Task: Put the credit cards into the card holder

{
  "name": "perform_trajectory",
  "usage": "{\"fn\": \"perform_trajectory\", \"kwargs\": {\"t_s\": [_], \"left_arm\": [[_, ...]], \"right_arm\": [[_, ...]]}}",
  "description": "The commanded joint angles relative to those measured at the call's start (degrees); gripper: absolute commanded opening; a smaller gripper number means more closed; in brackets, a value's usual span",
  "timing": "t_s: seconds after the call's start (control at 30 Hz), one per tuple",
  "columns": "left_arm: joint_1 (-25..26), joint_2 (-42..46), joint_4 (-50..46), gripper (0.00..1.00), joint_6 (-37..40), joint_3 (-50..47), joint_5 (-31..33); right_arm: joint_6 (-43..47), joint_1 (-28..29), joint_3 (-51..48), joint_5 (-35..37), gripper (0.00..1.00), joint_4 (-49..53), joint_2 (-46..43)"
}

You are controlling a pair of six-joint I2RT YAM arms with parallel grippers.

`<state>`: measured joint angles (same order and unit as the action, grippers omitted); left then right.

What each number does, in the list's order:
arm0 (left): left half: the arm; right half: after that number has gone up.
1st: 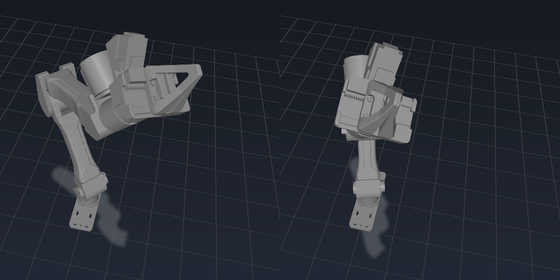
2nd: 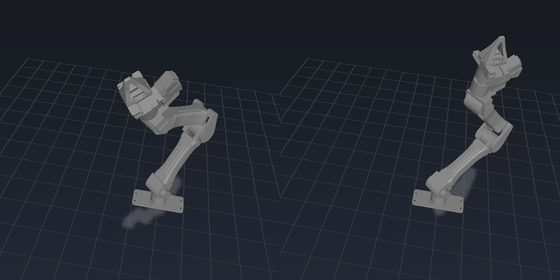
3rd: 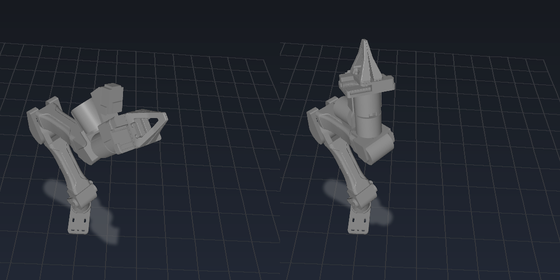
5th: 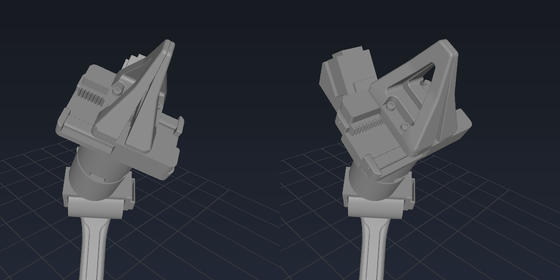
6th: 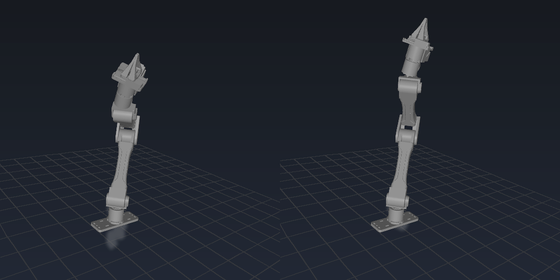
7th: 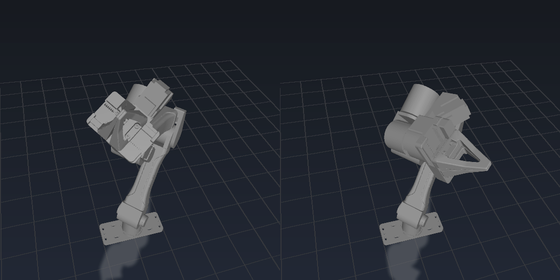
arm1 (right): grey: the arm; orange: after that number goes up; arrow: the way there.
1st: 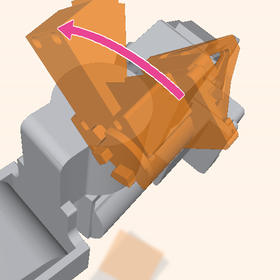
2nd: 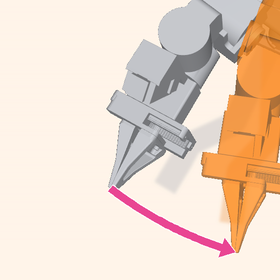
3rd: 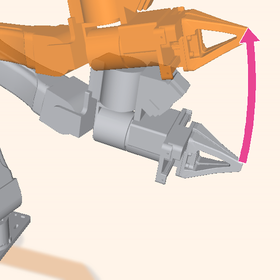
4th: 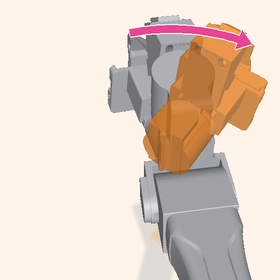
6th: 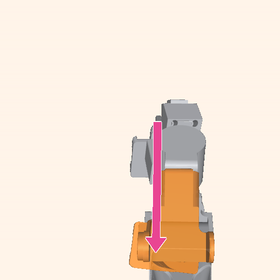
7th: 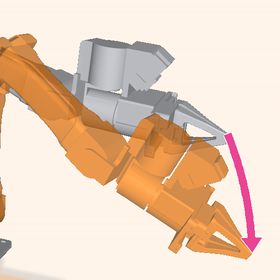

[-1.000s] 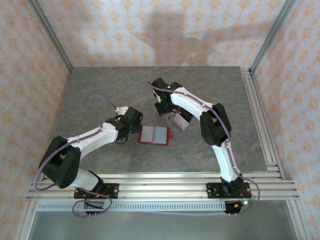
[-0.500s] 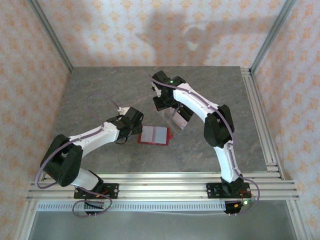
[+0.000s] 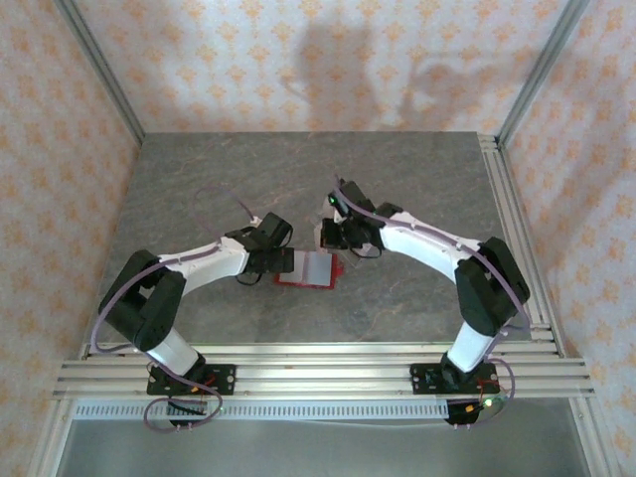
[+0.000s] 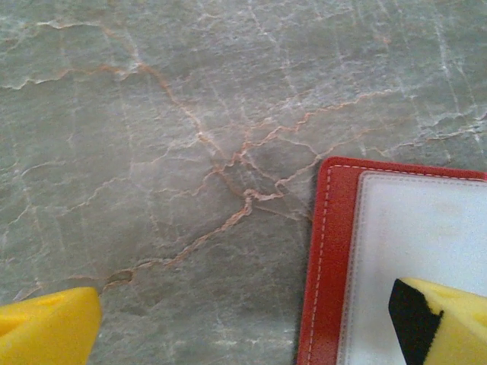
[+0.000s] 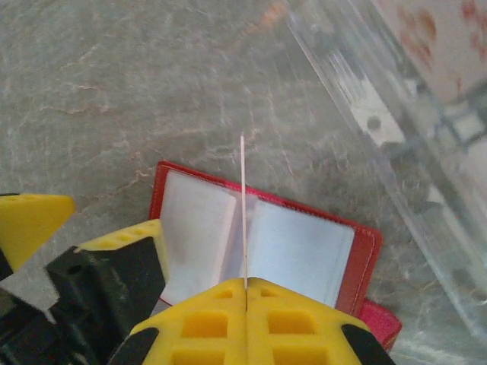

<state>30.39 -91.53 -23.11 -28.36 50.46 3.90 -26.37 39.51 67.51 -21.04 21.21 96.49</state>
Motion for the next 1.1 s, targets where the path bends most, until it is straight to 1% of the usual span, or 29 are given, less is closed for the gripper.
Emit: {"fn": "perform_trajectory", "kwargs": {"t_s": [0.0, 0.23, 0.4, 0.67, 1.07], "left_arm": [[0.55, -0.56, -0.87, 0.98, 1.86, 1.51, 0.69], [0.9, -3.35, -4.61, 0.97, -0.11, 1.82, 4.59], [0.93, -2.99, -4.84, 0.97, -1.49, 0.38, 5.74], [0.9, -2.47, -4.44, 0.97, -1.9, -0.29, 5.94], [1.0, -2.43, -4.24, 0.97, -1.92, -0.71, 6.12]], "right_arm": [[-10.42, 1.34, -6.37, 0.74, 0.0, -15.69, -3.94], [-17.06, 4.91, -15.48, 3.77, 0.0, -29.09, -4.29], [-20.22, 5.84, -20.96, 5.07, 0.0, -36.57, -4.51], [-22.57, 6.72, -26.21, 6.54, 0.0, -42.31, -5.34], [-25.14, 6.79, -28.3, 5.41, 0.0, -46.8, -4.54]]}}
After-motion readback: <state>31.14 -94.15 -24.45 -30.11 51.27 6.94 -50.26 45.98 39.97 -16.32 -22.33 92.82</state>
